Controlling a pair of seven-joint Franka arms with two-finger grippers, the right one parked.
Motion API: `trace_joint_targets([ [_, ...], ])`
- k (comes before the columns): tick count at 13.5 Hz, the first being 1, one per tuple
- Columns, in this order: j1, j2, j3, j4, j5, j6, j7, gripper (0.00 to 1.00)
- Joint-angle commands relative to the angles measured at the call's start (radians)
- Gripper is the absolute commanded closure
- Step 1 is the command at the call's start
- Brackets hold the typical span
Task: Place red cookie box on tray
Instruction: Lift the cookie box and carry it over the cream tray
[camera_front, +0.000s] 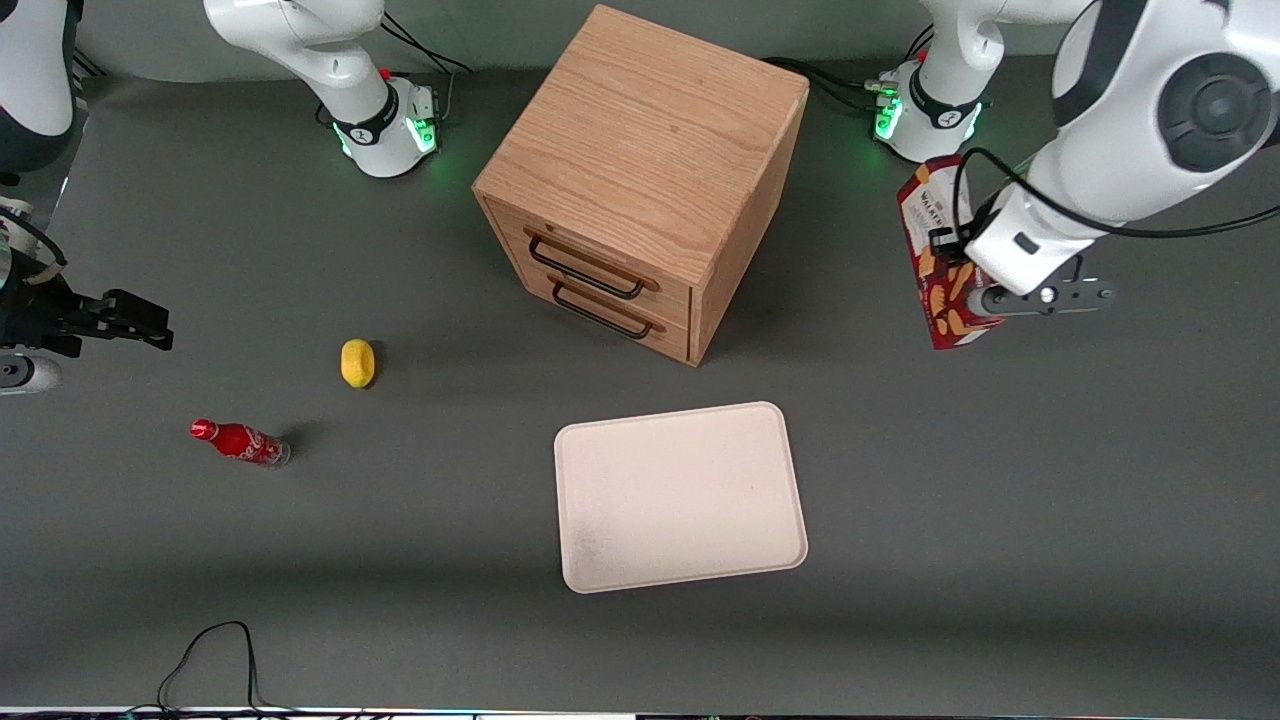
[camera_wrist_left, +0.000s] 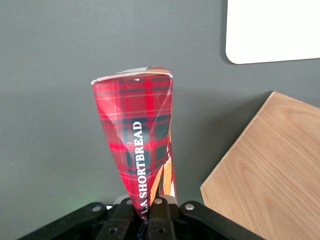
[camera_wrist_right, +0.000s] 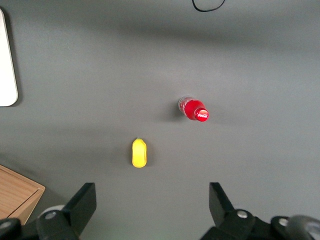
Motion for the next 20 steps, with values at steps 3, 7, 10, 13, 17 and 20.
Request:
trace_joint_targets([
  [3,0.025,0.118,-0.002,0.182,-0.004,-0.07,0.007,1.0],
  [7,-0.009,0.28,-0.025,0.332,-0.015,-0.056,-0.057,1.0],
  [10,-0.067,0.452,-0.055,0.475,-0.014,0.034,-0.18,1.0],
  [13,-0.148,0.657,-0.059,0.677,-0.008,0.105,-0.274,1.0],
  [17,-0.156,0.794,-0.054,0.748,0.002,0.221,-0.269,1.0],
  [20,-0.156,0.868,-0.055,0.747,0.067,0.315,-0.265,1.0],
])
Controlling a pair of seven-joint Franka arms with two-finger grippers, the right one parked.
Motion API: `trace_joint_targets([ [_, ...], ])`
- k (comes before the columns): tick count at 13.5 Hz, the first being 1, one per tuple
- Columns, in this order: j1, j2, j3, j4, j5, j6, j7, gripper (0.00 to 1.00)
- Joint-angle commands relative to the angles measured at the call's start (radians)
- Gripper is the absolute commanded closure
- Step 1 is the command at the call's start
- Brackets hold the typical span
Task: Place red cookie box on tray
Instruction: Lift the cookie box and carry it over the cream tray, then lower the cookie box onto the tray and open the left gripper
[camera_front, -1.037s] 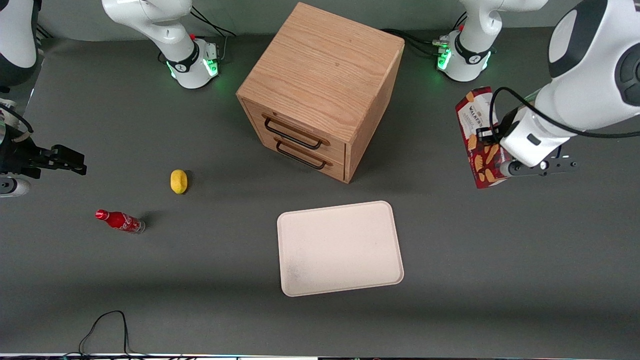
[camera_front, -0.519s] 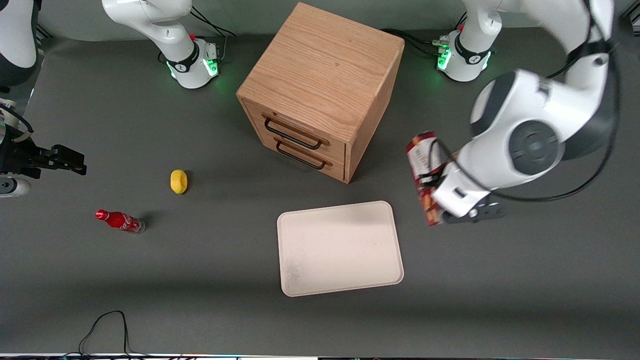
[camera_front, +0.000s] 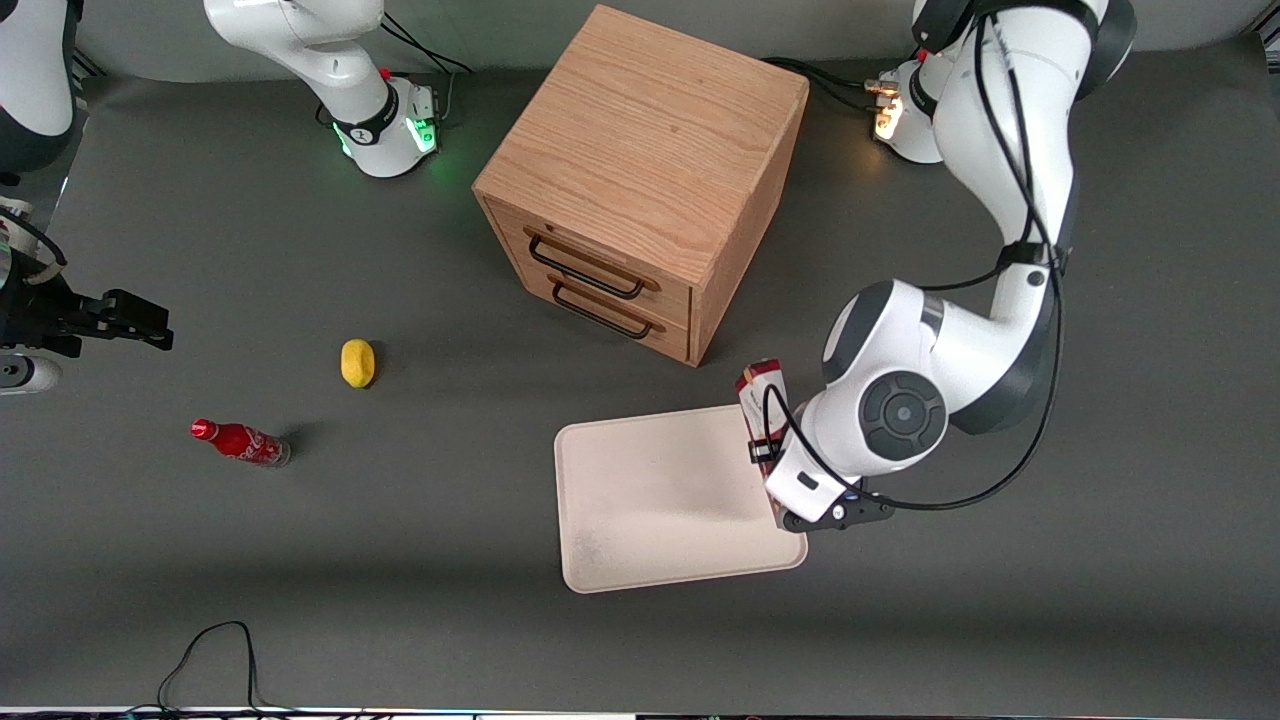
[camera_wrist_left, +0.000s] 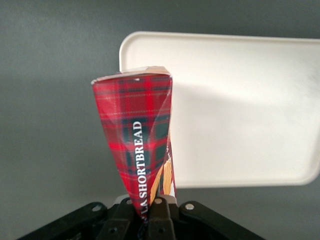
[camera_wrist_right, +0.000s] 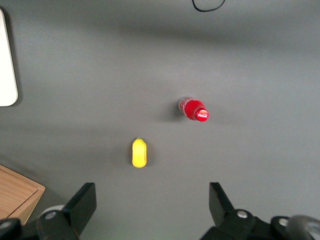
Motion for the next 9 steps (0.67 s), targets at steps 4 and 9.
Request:
trace_joint_targets([
  [4,-0.029,0.122,0.003,0.056,0.082,0.119,0.005,1.0],
  [9,-0.029,0.151,0.003,0.025,0.088,0.178,0.018,1.0],
])
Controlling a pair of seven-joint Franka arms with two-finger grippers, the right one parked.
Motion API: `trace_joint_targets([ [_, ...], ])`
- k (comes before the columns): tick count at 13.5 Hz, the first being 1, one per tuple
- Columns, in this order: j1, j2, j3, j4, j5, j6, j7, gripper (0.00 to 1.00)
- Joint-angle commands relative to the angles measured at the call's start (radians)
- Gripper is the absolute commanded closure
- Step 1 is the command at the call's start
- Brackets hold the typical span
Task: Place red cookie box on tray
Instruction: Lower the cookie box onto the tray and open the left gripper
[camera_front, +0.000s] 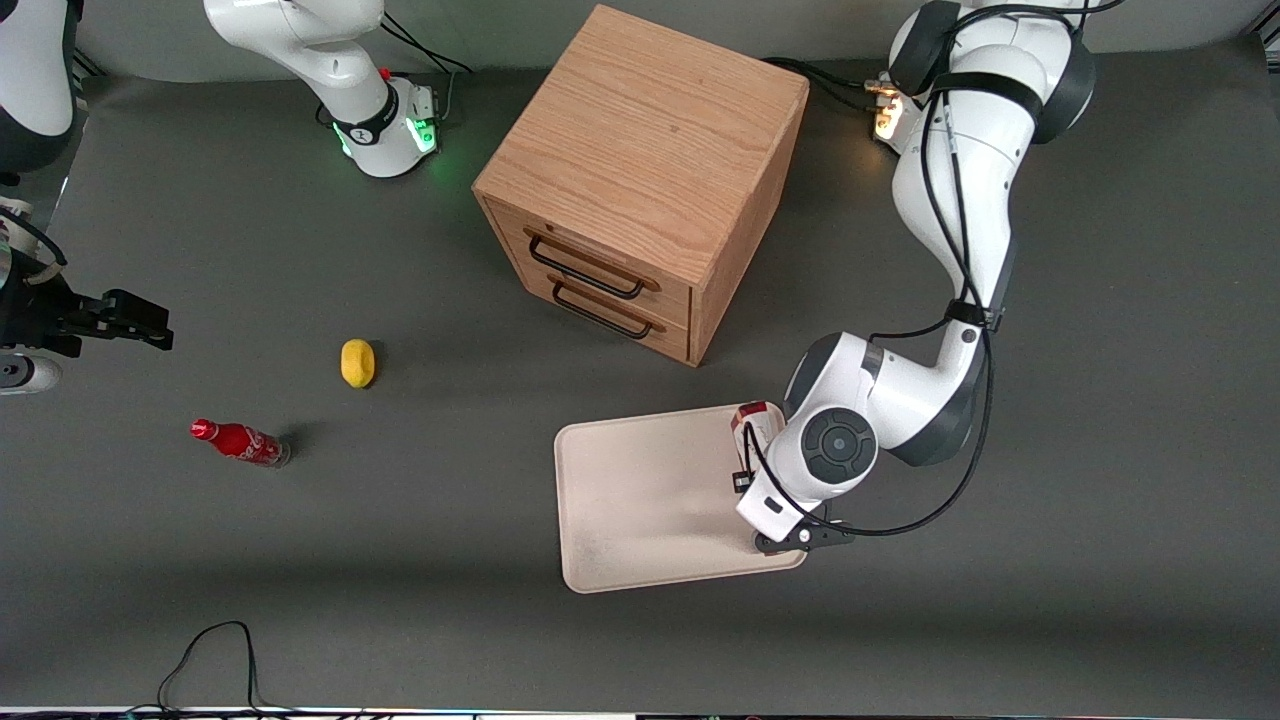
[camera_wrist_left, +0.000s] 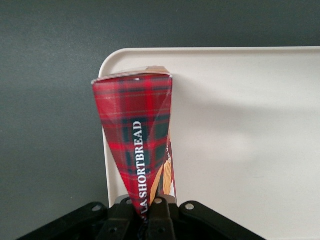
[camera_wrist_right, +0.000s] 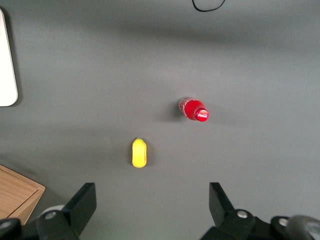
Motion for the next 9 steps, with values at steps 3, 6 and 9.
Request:
trace_joint_targets([
  [3,-0.007,0.017,0.006,0.023,0.015,0.005,0.01,1.0],
  [6,-0.007,0.017,0.006,0.018,0.015,0.007,0.009,0.0],
  [9,-0.007,0.017,0.006,0.018,0.015,0.008,0.009,0.0],
])
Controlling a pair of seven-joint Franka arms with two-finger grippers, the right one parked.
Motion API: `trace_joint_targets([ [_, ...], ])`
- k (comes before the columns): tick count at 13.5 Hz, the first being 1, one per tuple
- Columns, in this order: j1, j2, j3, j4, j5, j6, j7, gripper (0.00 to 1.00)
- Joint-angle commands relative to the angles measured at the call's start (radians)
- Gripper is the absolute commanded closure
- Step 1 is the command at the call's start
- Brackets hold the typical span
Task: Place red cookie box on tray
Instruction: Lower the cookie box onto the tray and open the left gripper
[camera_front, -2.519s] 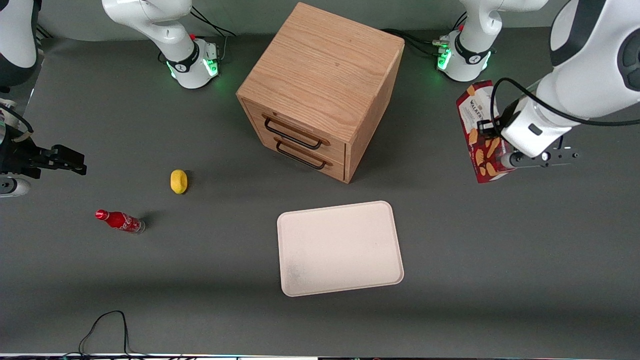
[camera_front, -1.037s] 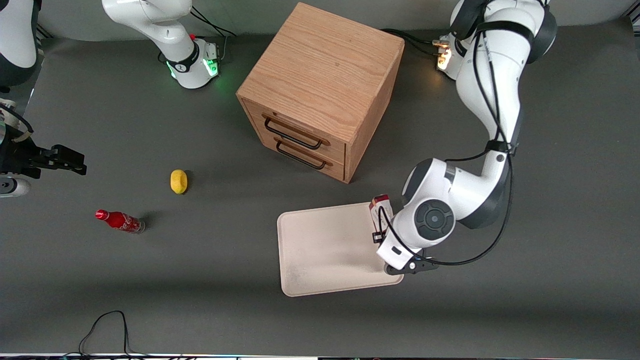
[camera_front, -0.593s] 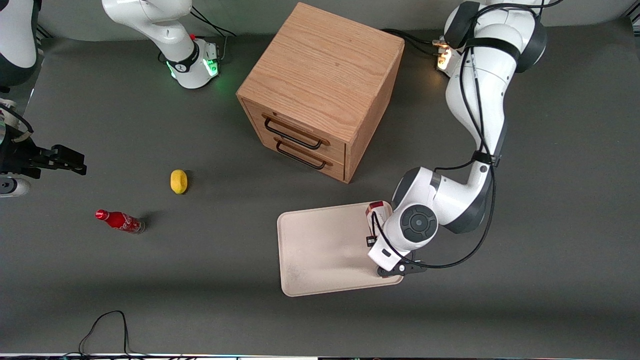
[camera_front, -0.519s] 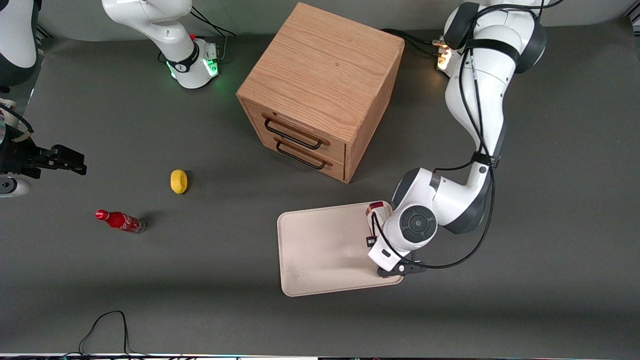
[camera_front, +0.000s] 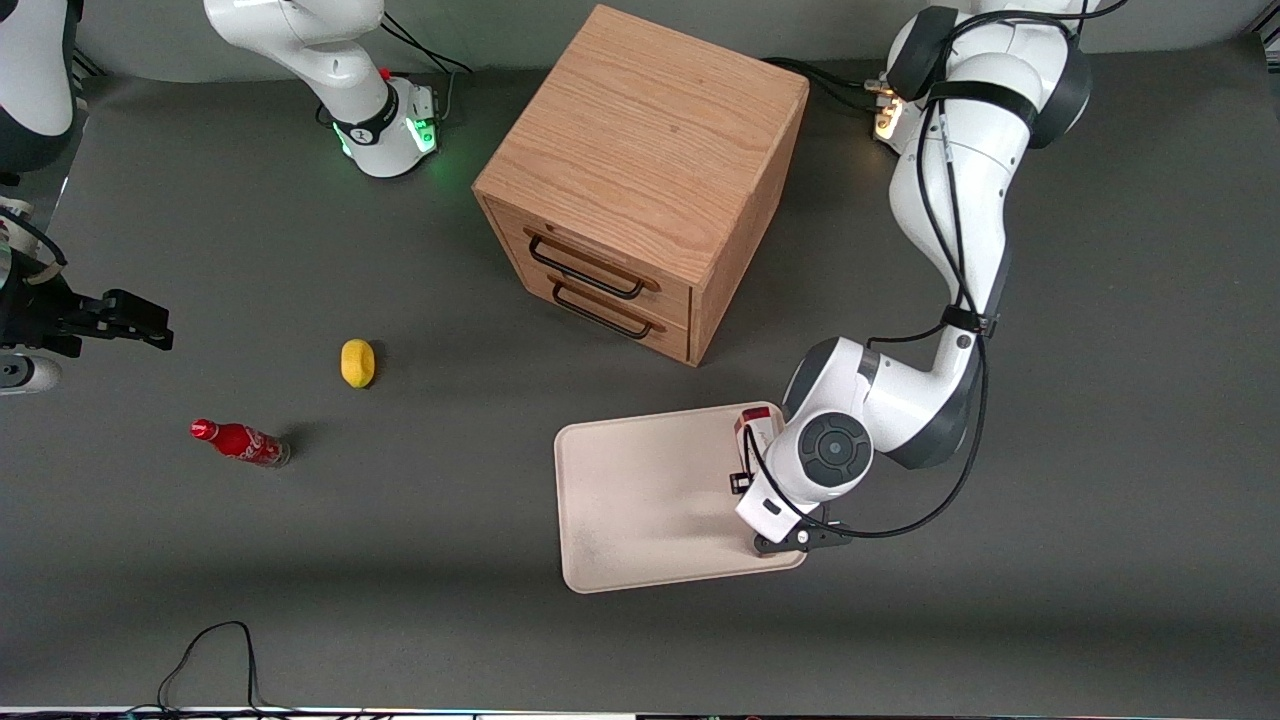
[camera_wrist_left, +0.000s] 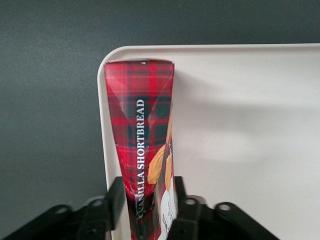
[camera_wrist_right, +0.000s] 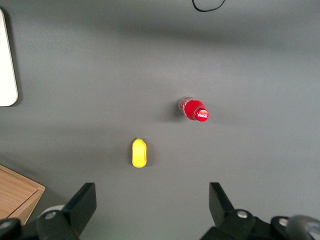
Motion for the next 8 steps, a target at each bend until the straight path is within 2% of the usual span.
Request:
trace_joint_targets([
  [1,-0.007,0.007,0.005,0.018,0.011,0.003,0.007,0.0],
  [8,0.004,-0.024,0.005,0.018,0.016,-0.022,0.009,0.0],
])
